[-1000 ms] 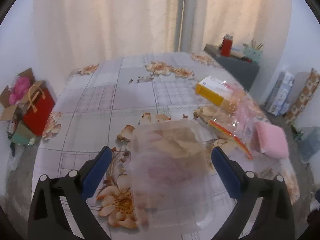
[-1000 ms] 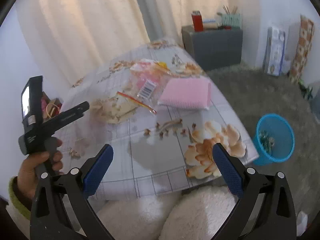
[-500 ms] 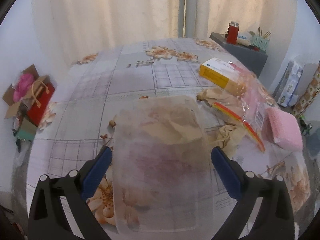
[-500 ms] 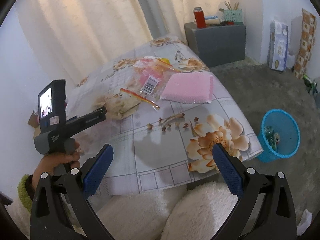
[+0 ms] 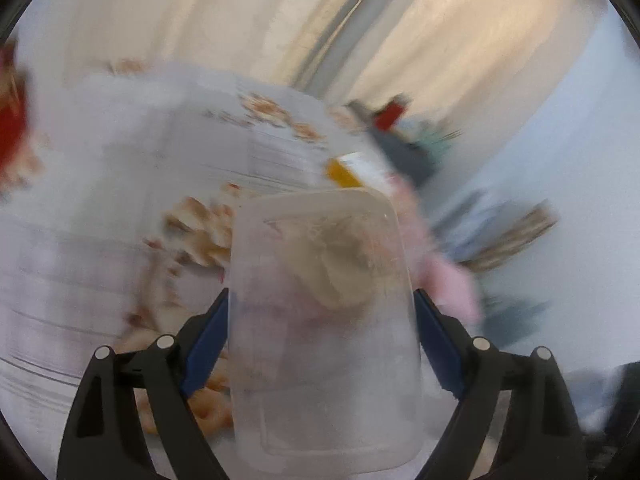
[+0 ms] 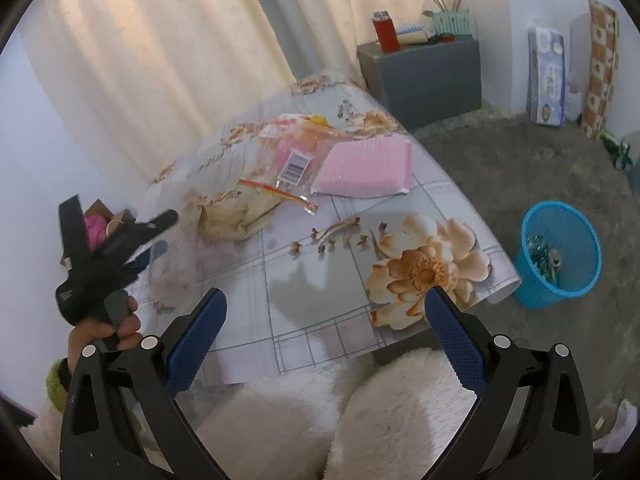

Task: Collect trash
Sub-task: 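Grasp the clear plastic container rim with the left tool, then hold the container with the left tool while the right tool reaches for the pink sponge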

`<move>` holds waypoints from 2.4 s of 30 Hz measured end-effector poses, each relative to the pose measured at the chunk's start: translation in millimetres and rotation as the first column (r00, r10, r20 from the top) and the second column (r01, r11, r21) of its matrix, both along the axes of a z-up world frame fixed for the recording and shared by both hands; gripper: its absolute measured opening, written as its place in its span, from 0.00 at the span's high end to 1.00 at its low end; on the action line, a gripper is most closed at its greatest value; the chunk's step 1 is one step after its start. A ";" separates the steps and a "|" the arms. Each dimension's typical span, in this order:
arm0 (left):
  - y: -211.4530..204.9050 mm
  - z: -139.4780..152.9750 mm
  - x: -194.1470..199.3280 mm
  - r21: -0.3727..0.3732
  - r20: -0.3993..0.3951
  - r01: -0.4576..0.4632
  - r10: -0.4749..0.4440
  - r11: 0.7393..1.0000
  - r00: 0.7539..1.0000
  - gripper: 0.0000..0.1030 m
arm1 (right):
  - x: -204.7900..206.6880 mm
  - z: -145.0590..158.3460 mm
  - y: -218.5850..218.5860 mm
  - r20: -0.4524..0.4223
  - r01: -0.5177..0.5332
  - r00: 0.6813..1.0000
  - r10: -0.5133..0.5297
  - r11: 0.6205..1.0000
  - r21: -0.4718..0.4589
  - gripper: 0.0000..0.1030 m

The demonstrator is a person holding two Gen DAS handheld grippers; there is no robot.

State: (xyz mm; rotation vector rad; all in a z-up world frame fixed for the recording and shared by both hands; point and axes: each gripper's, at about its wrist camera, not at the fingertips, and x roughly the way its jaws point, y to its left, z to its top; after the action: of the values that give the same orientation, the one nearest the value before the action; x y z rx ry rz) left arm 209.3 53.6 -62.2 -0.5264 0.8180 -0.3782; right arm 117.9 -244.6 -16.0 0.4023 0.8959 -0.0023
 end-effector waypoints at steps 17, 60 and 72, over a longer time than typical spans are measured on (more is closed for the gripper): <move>65.8 -32.7 -1.4 -0.288 -0.039 -0.069 0.060 0.955 0.997 0.16 | -0.3 1.4 6.7 -0.018 -0.003 1.000 0.003 1.000 0.009 0.08; -49.3 13.0 -53.4 0.771 0.164 -0.057 -0.113 0.634 0.980 0.05 | -5.0 4.0 25.8 -0.014 -0.032 0.999 0.032 0.999 0.006 0.08; -22.1 -13.0 -42.6 0.787 0.131 -0.062 -0.068 0.614 0.989 0.17 | -8.9 -1.5 15.8 -0.025 -0.008 1.000 0.008 1.000 0.028 0.08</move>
State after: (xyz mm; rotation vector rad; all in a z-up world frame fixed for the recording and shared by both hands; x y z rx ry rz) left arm 166.7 31.5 -75.1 0.3501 0.7525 -0.0208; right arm 109.0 -228.8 -17.5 0.4258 0.9234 0.0127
